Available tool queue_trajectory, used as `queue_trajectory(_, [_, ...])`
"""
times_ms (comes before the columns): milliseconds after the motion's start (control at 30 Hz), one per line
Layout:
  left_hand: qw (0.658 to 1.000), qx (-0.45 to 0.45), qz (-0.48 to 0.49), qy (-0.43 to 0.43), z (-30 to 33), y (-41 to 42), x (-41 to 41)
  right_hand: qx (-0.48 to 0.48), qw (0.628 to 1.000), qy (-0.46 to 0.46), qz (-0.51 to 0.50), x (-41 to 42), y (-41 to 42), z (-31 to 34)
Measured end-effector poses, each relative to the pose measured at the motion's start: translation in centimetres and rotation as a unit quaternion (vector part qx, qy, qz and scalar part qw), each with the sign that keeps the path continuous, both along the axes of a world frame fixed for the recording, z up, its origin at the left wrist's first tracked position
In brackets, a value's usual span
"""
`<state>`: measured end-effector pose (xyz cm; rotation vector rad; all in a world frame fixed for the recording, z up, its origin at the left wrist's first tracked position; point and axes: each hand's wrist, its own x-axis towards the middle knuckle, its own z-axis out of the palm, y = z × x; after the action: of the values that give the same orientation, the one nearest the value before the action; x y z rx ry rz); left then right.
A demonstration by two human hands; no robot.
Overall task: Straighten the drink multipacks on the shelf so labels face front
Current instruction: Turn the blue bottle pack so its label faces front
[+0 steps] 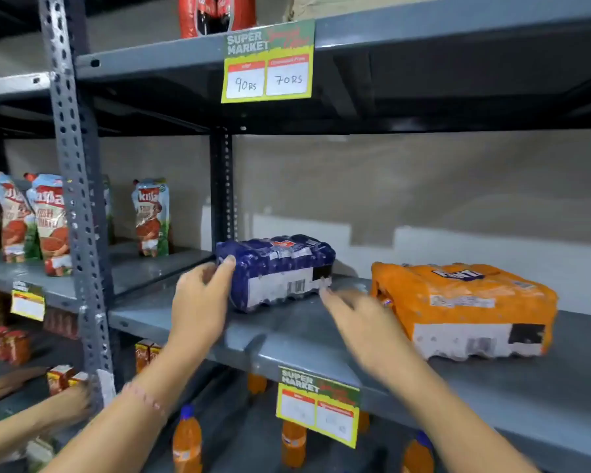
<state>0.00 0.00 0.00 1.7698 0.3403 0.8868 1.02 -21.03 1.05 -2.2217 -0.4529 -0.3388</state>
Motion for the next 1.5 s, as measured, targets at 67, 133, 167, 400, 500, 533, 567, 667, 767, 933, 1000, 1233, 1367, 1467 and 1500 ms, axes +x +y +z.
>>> queue_trajectory(67, [0.988,-0.112,-0.045,0.1,1.8,2.5,2.5,0.091,0.996,-0.003,-0.005,4.1,2.3,1.7])
queue_trajectory(133, [0.962,-0.19,-0.126,0.15,3.1,4.3,5.6,0.151,0.987,0.016,-0.047,8.6,4.3,4.1])
queue_trajectory(167, [0.951,-0.202,-0.161,0.168,3.5,4.4,6.6,0.172,0.982,0.05,-0.059,10.5,4.9,4.6])
queue_trajectory(400, [0.973,-0.097,-0.163,0.128,4.5,4.9,9.2,0.264,0.95,0.151,-0.071,16.6,6.5,2.2])
queue_trajectory(500, [0.982,-0.033,-0.165,0.083,4.3,4.8,9.2,0.298,0.943,0.14,-0.056,16.6,6.1,1.9])
queue_trajectory(533, [0.984,-0.012,-0.17,0.056,3.9,4.6,8.9,0.315,0.938,0.138,-0.045,16.3,5.8,1.8])
queue_trajectory(567, [0.984,0.016,-0.175,0.023,3.4,4.5,8.7,0.33,0.933,0.138,-0.034,16.1,5.5,1.7])
queue_trajectory(667, [0.973,0.101,-0.194,-0.08,1.9,5.1,8.2,0.374,0.918,0.132,0.007,15.8,4.5,1.1])
queue_trajectory(767, [0.947,0.159,-0.229,-0.158,0.5,6.3,8.0,0.374,0.918,0.127,0.034,15.3,3.7,0.5])
queue_trajectory(933, [0.927,0.03,-0.311,-0.205,-0.7,7.8,8.4,0.289,0.95,0.119,0.017,14.2,3.6,-0.7])
queue_trajectory(1000, [0.934,-0.023,-0.312,-0.17,-0.6,8.1,8.7,0.27,0.955,0.119,0.012,14.1,3.7,-0.8])
queue_trajectory(1233, [0.992,0.079,-0.09,-0.043,0.0,10.2,11.8,0.403,0.911,0.08,0.043,14.0,3.5,-0.2])
queue_trajectory(1367, [0.977,0.006,-0.21,0.021,0.2,9.4,13.4,0.464,0.872,0.089,0.129,14.6,3.7,-0.4])
queue_trajectory(1467, [0.893,-0.121,-0.432,0.026,0.5,8.8,11.5,0.464,0.859,0.134,0.171,13.9,3.5,0.2])
queue_trajectory(1500, [0.861,-0.152,-0.485,0.032,0.4,9.0,10.9,0.452,0.863,0.144,0.176,13.8,3.4,0.3])
